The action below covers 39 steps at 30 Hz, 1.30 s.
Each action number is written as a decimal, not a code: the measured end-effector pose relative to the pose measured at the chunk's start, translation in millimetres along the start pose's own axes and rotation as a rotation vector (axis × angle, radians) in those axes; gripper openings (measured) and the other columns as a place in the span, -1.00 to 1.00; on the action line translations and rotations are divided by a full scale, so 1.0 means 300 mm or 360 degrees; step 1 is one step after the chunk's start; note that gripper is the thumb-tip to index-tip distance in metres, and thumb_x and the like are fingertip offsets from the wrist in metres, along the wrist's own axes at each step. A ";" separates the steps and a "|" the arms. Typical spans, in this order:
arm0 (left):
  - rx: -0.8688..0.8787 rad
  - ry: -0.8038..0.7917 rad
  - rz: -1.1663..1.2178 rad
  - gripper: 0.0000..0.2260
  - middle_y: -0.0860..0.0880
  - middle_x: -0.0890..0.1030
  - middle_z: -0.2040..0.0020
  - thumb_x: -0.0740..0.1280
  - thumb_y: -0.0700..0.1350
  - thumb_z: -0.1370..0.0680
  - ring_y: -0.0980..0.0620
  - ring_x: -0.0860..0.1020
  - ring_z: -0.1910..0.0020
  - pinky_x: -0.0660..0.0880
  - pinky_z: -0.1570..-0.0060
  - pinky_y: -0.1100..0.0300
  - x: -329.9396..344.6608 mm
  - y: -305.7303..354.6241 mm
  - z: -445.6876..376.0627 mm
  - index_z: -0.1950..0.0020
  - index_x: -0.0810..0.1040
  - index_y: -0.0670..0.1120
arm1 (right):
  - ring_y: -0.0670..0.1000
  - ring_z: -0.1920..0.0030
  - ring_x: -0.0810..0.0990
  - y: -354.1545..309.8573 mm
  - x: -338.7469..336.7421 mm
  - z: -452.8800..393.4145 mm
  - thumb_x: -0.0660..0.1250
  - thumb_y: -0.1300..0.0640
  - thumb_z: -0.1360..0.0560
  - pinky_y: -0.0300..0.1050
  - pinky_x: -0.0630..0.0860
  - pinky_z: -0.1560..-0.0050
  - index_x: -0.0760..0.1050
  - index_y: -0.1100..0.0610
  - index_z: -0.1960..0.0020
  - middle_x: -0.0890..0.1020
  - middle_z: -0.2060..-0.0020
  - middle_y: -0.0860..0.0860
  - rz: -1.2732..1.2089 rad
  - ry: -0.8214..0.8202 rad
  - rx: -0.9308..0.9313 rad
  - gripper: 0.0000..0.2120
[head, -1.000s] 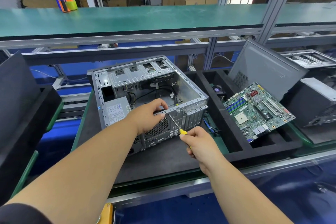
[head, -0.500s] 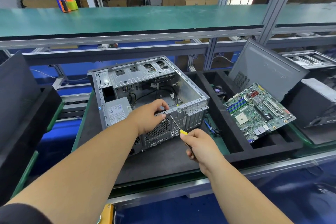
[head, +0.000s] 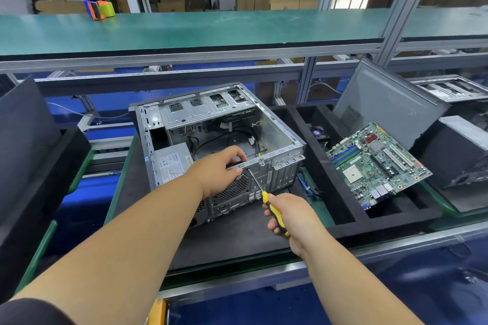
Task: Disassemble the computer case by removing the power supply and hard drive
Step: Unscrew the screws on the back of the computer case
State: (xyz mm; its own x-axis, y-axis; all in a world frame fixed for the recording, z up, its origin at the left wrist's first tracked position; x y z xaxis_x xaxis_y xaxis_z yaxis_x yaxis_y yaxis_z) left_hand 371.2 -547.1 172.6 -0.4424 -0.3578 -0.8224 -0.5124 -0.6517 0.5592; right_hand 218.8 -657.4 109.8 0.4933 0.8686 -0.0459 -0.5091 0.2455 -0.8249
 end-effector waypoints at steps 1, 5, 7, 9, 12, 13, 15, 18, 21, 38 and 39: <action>0.0001 0.0000 -0.0007 -0.86 0.23 0.56 -0.16 0.23 0.03 -0.61 0.06 0.54 -0.05 0.48 -0.14 0.02 0.000 0.001 -0.001 -0.11 0.39 0.27 | -0.08 0.56 0.45 -0.004 -0.005 -0.003 0.26 0.07 -0.62 -0.27 0.35 0.54 0.52 0.20 0.13 0.55 0.28 0.05 0.0026 -0.0006 -0.0084 -0.76; -0.0004 0.0004 0.0004 -0.86 0.24 0.55 -0.15 0.23 0.03 -0.61 0.06 0.55 -0.07 0.47 -0.17 0.01 0.000 -0.002 -0.002 -0.10 0.39 0.29 | -0.06 0.53 0.47 -0.019 -0.026 -0.009 0.41 0.04 -0.53 -0.26 0.35 0.53 0.40 0.14 0.21 0.49 0.38 0.01 0.0085 0.0041 -0.0332 -0.73; -0.0006 0.0005 -0.0001 -0.86 0.25 0.55 -0.14 0.23 0.03 -0.61 0.06 0.54 -0.06 0.47 -0.17 0.01 0.000 -0.002 -0.002 -0.09 0.38 0.30 | -0.07 0.54 0.42 -0.022 -0.026 -0.014 0.44 0.05 -0.51 -0.27 0.31 0.54 0.38 0.12 0.21 0.44 0.40 -0.01 0.0068 0.0062 -0.0359 -0.72; -0.0008 0.0009 -0.0003 -0.86 0.27 0.53 -0.13 0.23 0.04 -0.61 0.07 0.54 -0.08 0.47 -0.17 0.01 0.001 -0.002 0.000 -0.09 0.38 0.30 | -0.07 0.53 0.39 -0.024 -0.024 -0.016 0.44 0.05 -0.50 -0.24 0.31 0.50 0.37 0.12 0.19 0.44 0.37 -0.01 0.0072 0.0073 -0.0360 -0.73; -0.0014 0.0011 0.0017 -0.85 0.25 0.53 -0.20 0.23 0.03 -0.61 0.07 0.53 -0.17 0.45 -0.21 0.00 0.001 -0.001 0.002 -0.12 0.40 0.29 | -0.06 0.51 0.37 -0.023 -0.020 -0.011 0.39 0.03 -0.53 -0.21 0.30 0.47 0.42 0.13 0.15 0.49 0.30 0.04 0.0101 0.0065 -0.0293 -0.77; -0.0016 0.0013 0.0021 -0.85 0.23 0.54 -0.23 0.24 0.03 -0.62 0.07 0.53 -0.18 0.45 -0.21 0.01 0.000 -0.001 0.003 -0.12 0.39 0.29 | -0.06 0.52 0.35 -0.017 -0.012 -0.010 0.36 0.02 -0.55 -0.23 0.30 0.48 0.45 0.14 0.14 0.51 0.28 0.06 0.0061 0.0033 -0.0231 -0.79; -0.0026 0.0014 0.0029 -0.84 0.21 0.55 -0.27 0.23 0.03 -0.62 0.07 0.52 -0.20 0.44 -0.21 0.03 -0.001 -0.002 0.003 -0.14 0.38 0.29 | -0.07 0.54 0.34 -0.001 0.007 -0.008 0.32 0.02 -0.58 -0.26 0.29 0.51 0.53 0.18 0.14 0.55 0.31 0.07 -0.0080 -0.0041 -0.0083 -0.77; -0.0047 0.0003 0.0040 -0.79 0.17 0.54 -0.32 0.24 0.03 -0.62 0.05 0.49 -0.28 0.41 -0.25 0.04 0.001 -0.008 0.001 -0.23 0.37 0.26 | -0.09 0.56 0.33 0.003 0.013 -0.003 0.29 0.06 -0.60 -0.28 0.29 0.50 0.56 0.21 0.15 0.57 0.37 0.04 -0.0117 -0.0073 -0.0040 -0.74; -0.0052 0.0005 0.0049 -0.76 0.15 0.53 -0.34 0.25 0.03 -0.63 0.08 0.47 -0.33 0.39 -0.31 0.02 0.001 -0.011 -0.003 -0.29 0.43 0.23 | -0.09 0.54 0.36 -0.013 -0.017 -0.002 0.34 0.05 -0.58 -0.26 0.31 0.49 0.55 0.17 0.11 0.62 0.30 0.01 0.0029 -0.0010 -0.0198 -0.81; -0.0062 0.0011 0.0187 -0.78 0.18 0.62 -0.20 0.31 0.00 -0.59 0.10 0.56 -0.17 0.44 -0.28 0.02 0.002 -0.025 -0.012 -0.23 0.52 0.20 | -0.07 0.54 0.40 -0.031 -0.033 -0.015 0.41 0.08 -0.53 -0.28 0.34 0.53 0.46 0.17 0.16 0.61 0.39 0.01 0.0087 0.0083 -0.0389 -0.79; -0.0065 0.0009 0.0197 -0.78 0.18 0.61 -0.20 0.31 0.00 -0.59 0.10 0.56 -0.17 0.44 -0.28 0.02 0.002 -0.027 -0.013 -0.22 0.52 0.21 | -0.07 0.55 0.40 -0.032 -0.041 -0.019 0.44 0.11 -0.50 -0.28 0.33 0.54 0.44 0.16 0.16 0.58 0.38 0.03 0.0064 0.0117 -0.0411 -0.79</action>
State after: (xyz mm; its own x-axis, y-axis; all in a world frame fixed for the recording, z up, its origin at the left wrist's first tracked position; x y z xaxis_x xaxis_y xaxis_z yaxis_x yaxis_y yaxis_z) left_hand 377.7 -544.7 167.1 -0.4961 -0.4411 -0.7479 -0.4238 -0.6287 0.6520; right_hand 221.6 -672.7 115.1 0.5308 0.8397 -0.1147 -0.3371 0.0850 -0.9376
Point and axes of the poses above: each hand's wrist, its own z-axis away from the middle knuckle, its own x-axis out of the palm, y = z × x, the point moved 9 cm from there along -z, towards the middle knuckle
